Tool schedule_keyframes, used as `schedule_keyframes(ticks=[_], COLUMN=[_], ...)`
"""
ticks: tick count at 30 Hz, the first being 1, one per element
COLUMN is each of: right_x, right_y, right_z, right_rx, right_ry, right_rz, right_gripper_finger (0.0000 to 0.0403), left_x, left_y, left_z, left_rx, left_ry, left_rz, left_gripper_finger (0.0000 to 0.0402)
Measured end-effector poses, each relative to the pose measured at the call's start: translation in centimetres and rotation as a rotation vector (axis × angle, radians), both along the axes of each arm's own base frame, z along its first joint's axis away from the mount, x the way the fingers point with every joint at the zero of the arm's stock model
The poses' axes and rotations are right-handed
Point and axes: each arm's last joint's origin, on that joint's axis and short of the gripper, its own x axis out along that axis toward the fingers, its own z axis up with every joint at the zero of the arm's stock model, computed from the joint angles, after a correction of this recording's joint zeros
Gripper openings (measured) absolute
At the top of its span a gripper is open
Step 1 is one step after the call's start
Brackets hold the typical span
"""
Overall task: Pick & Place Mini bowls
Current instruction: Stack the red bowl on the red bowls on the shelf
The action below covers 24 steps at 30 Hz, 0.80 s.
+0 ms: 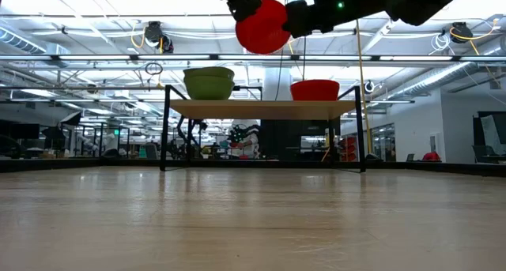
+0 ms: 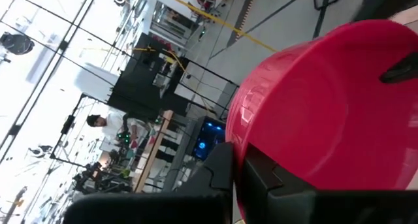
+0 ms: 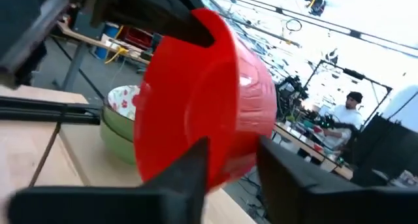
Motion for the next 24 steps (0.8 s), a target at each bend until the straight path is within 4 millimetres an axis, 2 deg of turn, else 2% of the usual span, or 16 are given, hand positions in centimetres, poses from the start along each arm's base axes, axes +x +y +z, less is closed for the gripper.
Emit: schedule_keyframes(ticks=[4,5,13,17,24], right_x=[0.0,-0.1,-0.1,-0.2,-0.3], right_y=[0.0,-0.1,0.0,0.3,0.5], right_z=[0.1,0.1,0.4,0.5,0.1], right_rx=[-0.015,-0.019,-0.042,-0.036,0.021], right_ry=[0.015,0.012,0.026,0.025,0.057], right_rz=[0.001,-0.002,0.056,0.140,0.171], right_gripper_finger=[0.0030,0.0018,0.0002,0.0001,0.0000], left_x=[0.0,0.0,0.0,-0.2,-2.3], left_y=[-0.3,-0.3,-0.9,-1.1,-1.1], left_z=[0.0,-0.1,-0.7,-0.2,2.0], left_rx=[-0.016,-0.022,-0.142,-0.189,-0.235], left_ry=[-0.019,-0.024,-0.098,-0.121,-0.164], left_rz=[-0.007,-0.010,-0.056,-0.142,-0.228], left_gripper_finger=[0.0018,0.0026,0.0087,0.0104,0.0119])
